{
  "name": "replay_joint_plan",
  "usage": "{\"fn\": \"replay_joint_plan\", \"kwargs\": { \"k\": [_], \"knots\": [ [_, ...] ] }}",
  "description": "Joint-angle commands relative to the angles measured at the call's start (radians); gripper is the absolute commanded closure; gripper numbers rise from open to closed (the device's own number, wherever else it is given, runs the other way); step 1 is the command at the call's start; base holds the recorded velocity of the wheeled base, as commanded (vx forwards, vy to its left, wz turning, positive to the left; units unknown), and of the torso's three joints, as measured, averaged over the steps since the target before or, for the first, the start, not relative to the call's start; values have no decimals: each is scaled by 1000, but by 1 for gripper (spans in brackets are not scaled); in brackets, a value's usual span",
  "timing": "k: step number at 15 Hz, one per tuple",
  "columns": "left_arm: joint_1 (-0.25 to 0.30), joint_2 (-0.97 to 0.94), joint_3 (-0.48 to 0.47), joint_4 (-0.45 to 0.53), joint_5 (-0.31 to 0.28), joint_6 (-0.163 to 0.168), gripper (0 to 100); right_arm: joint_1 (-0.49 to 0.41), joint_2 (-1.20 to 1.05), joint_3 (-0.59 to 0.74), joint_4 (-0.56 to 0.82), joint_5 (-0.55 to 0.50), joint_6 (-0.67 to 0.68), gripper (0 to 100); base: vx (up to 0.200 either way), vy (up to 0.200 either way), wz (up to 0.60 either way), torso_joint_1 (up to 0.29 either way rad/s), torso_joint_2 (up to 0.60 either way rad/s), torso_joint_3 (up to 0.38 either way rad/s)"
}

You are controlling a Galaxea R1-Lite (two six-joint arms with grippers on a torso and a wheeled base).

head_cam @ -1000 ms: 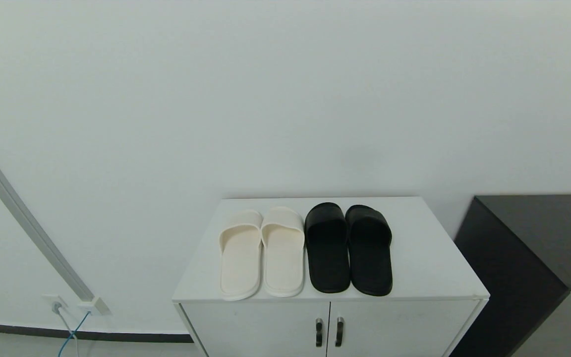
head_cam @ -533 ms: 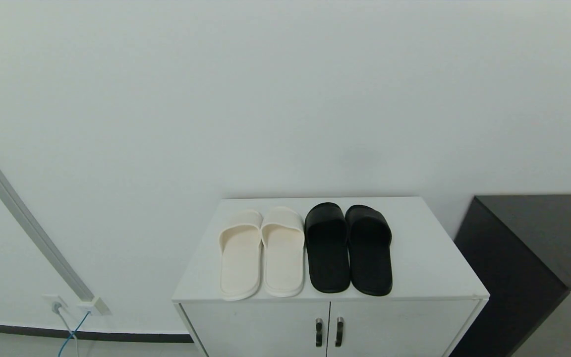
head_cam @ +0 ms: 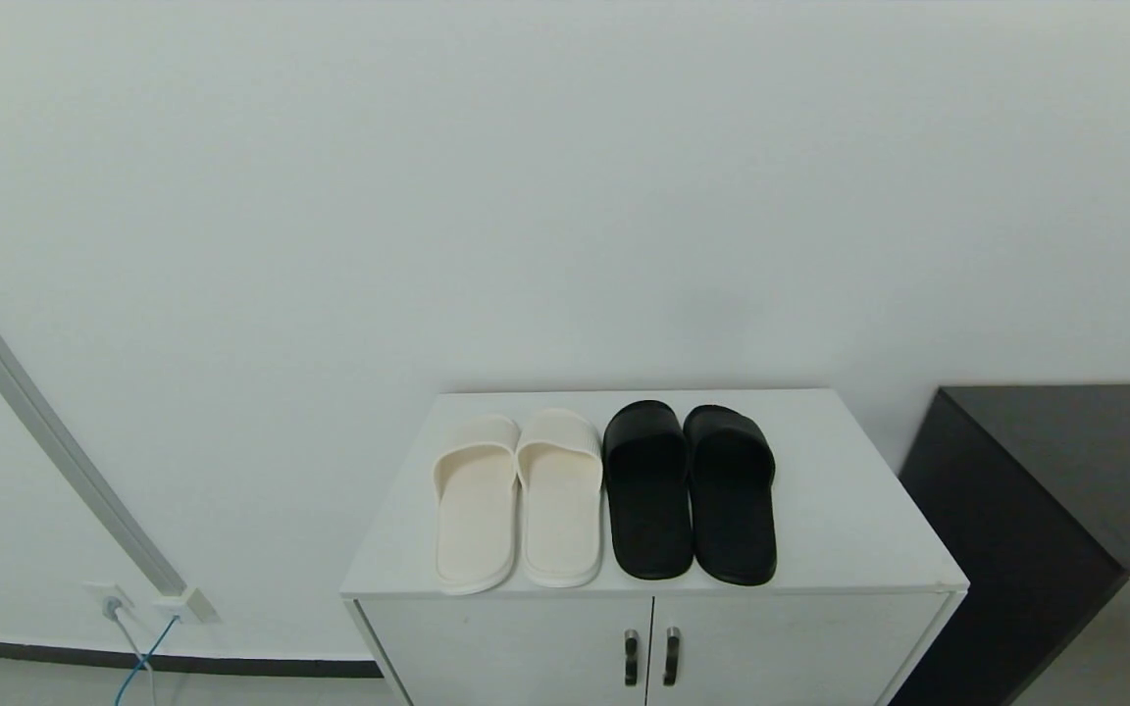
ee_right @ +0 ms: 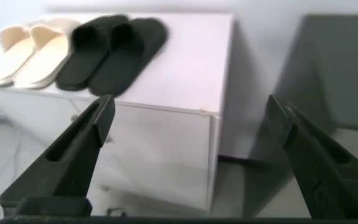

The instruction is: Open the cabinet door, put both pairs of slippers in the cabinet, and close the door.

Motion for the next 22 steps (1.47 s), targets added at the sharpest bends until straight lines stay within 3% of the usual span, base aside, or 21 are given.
{"fn": "replay_joint_plan", "kwargs": {
  "k": [1,5,8,10,17,22],
  "knots": [
    [0,1,0,0,0,0,100,270,327,-78,-138,-135,75,0,0,0,0,0,0,0],
    [0,1,0,0,0,-2,100,489,602,-193,-266,-320,132,0,0,0,0,0,0,0],
    [0,1,0,0,0,-2,100,595,772,-282,-273,-454,179,0,0,0,0,0,0,0],
    [0,1,0,0,0,-2,100,644,832,-342,-275,-474,181,0,0,0,0,0,0,0],
    [0,1,0,0,0,-2,100,690,1154,-583,-284,-764,242,0,0,0,0,0,0,0],
    [0,1,-1,0,0,-3,100,650,1350,-765,-376,-840,250,0,0,0,0,0,0,0]
  ]
}}
